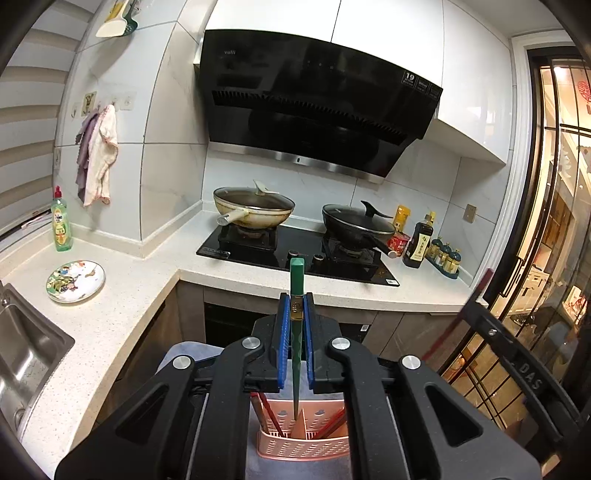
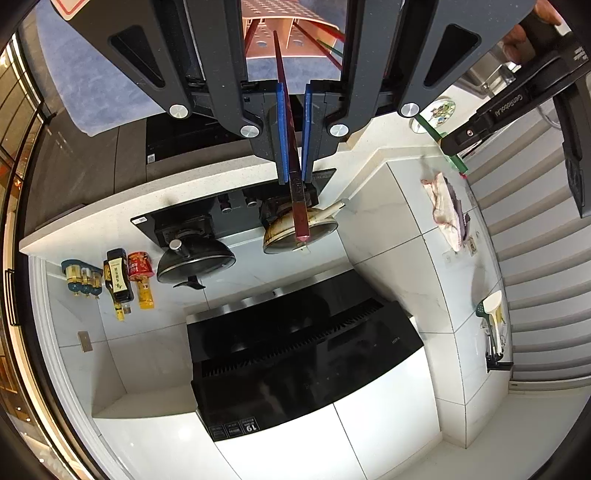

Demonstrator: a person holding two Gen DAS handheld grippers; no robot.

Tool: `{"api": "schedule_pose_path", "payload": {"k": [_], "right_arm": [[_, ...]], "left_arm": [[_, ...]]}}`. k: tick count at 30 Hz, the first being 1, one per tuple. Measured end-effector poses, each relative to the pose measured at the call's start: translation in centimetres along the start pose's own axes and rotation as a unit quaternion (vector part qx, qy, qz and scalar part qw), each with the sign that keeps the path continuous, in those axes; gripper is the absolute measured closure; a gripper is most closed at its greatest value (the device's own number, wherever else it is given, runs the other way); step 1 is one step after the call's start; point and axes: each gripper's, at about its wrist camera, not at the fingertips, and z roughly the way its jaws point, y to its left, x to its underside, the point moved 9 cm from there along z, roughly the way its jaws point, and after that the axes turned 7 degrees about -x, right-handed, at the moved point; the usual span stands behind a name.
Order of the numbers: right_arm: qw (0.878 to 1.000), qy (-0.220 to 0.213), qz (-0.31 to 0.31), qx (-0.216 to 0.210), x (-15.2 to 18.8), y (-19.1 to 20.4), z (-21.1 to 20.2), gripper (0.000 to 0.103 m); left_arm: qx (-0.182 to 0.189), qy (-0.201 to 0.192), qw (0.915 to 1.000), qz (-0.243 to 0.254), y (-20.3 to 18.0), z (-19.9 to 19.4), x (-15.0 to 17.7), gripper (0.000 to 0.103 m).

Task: Organize utensils
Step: 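Lift the red and green chopsticks with both grippers and lower them into the basket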

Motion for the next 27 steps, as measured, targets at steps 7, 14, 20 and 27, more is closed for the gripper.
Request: {"api": "schedule_pose_path", "payload": {"k": [7, 14, 20, 27], "right_arm": [[0.999, 0.039, 0.01, 0.007, 4.5, -1.6, 2.8, 0.096], [0.997, 0.072, 0.016, 0.02, 8.4, -3.3, 3.8, 0.096], [0.995, 0.094, 0.017, 0.032, 10.6, -4.3, 3.8, 0.096], [0.995, 0.094, 0.017, 0.041, 10.9, -4.8, 2.6, 0.094]], "left_arm": [[0.001, 0.029, 0.9996, 0.0, 0.2, 2.7, 2.9, 0.096], [-0.007, 0.058, 0.9983, 0.003, 0.9, 4.6, 6.1, 0.096], [-0.017, 0.077, 0.9969, -0.001, 1.6, 5.2, 7.8, 0.095], [-0.027, 0.076, 0.9968, -0.004, 2.2, 4.3, 8.3, 0.095]]}}
